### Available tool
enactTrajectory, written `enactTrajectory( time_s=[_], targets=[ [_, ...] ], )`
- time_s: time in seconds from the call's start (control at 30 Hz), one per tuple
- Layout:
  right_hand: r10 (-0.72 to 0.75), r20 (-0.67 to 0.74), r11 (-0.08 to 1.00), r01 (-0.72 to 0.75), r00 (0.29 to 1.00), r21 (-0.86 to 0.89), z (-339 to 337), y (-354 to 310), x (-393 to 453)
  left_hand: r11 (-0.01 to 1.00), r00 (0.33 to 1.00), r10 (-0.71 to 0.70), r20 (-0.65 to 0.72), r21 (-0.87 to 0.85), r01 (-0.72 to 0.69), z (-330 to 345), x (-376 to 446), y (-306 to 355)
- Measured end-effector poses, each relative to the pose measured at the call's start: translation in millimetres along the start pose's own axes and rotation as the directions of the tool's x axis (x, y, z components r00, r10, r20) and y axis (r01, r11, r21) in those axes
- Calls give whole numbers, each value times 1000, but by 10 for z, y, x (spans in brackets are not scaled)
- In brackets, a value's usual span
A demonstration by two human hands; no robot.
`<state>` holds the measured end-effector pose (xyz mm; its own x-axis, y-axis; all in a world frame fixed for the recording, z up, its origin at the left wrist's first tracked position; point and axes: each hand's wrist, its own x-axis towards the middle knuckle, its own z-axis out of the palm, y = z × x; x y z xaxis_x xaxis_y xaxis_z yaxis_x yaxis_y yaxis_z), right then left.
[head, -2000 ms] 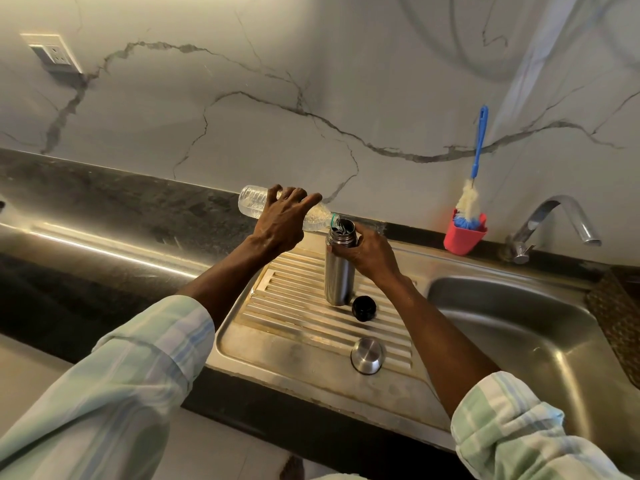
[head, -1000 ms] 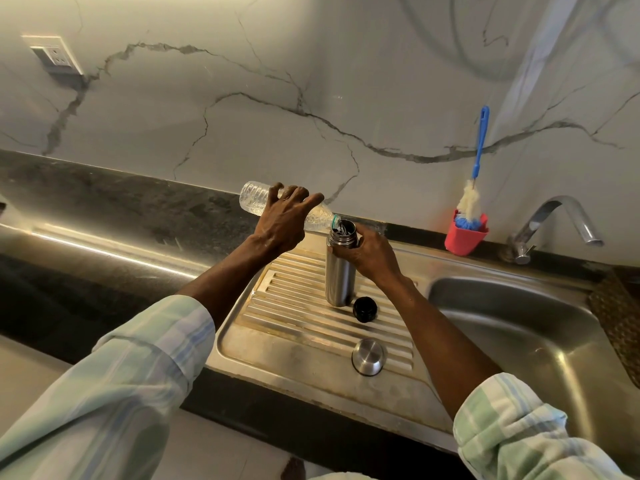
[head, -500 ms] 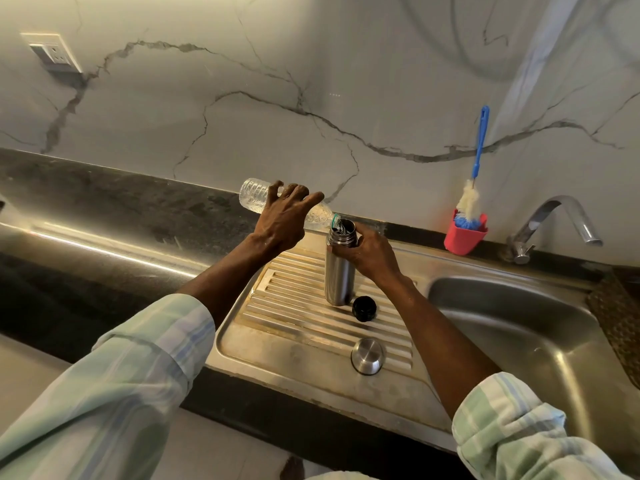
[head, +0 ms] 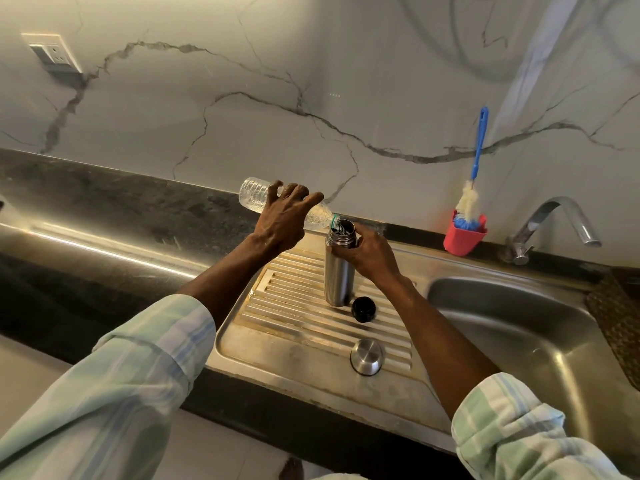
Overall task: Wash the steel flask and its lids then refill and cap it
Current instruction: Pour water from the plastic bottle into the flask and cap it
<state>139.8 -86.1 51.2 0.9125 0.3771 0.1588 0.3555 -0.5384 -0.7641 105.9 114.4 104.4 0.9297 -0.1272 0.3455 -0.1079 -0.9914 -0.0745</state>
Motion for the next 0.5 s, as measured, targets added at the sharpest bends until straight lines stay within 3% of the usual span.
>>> enactTrajectory(
  time_s=[0.5],
  targets=[
    [-5, -1, 1000, 5, 1000, 3, 12, 27, 20, 1000, 1000, 1, 4, 7, -1, -3, 19, 0]
  ],
)
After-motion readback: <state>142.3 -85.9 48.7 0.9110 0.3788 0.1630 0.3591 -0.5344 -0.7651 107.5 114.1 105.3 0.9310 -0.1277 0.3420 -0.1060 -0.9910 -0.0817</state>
